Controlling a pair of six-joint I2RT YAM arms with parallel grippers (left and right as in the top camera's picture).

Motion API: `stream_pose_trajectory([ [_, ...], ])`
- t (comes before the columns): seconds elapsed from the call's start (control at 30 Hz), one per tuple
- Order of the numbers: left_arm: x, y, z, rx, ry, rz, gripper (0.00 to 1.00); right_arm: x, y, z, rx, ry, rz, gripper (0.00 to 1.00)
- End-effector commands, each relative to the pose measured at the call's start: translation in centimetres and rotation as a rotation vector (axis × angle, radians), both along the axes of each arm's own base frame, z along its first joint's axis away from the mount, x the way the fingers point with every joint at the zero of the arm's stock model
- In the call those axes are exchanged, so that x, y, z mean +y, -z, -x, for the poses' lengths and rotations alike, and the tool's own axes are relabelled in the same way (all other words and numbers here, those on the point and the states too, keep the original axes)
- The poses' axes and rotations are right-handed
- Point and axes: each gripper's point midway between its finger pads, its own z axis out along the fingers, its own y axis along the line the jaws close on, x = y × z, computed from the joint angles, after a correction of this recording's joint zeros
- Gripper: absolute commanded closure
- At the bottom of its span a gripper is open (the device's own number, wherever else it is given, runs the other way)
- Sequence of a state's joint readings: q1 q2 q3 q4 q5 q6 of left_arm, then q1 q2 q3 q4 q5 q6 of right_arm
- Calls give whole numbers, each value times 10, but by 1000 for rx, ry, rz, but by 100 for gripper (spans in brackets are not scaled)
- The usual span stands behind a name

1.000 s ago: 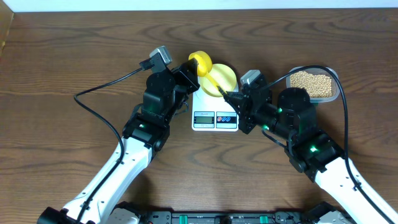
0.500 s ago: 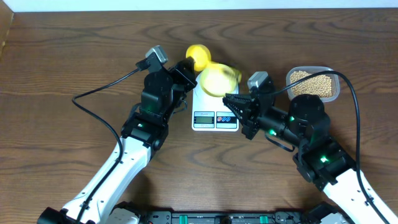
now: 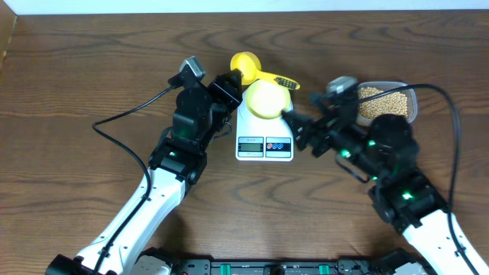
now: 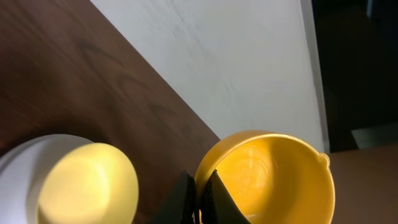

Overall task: Scoop item into bowl and weigh 50g on scale
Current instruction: 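Grasp the scoop handle with the right gripper and release the left, then pull the scoop away from the left gripper with the right gripper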

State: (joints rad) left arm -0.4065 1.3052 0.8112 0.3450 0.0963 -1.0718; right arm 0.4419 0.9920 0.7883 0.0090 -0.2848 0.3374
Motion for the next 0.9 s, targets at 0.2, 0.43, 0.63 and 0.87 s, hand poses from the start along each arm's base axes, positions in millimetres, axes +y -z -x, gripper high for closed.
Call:
stream_pose_trajectory([
  [0.2, -15, -8, 8, 40, 77, 123, 93, -26, -50, -10, 46, -33, -199, 24],
  [0.43, -18, -9, 10, 53, 96, 151, 93, 15, -57, -3, 230, -296, -302, 13],
  [0.63, -18, -8, 10, 53, 95, 151, 93, 28, -37, -10, 362, -298, -343, 10],
  [0.87, -18, -8, 10, 56, 96, 150, 93, 24, -28, -19, 376, -227, -330, 4],
])
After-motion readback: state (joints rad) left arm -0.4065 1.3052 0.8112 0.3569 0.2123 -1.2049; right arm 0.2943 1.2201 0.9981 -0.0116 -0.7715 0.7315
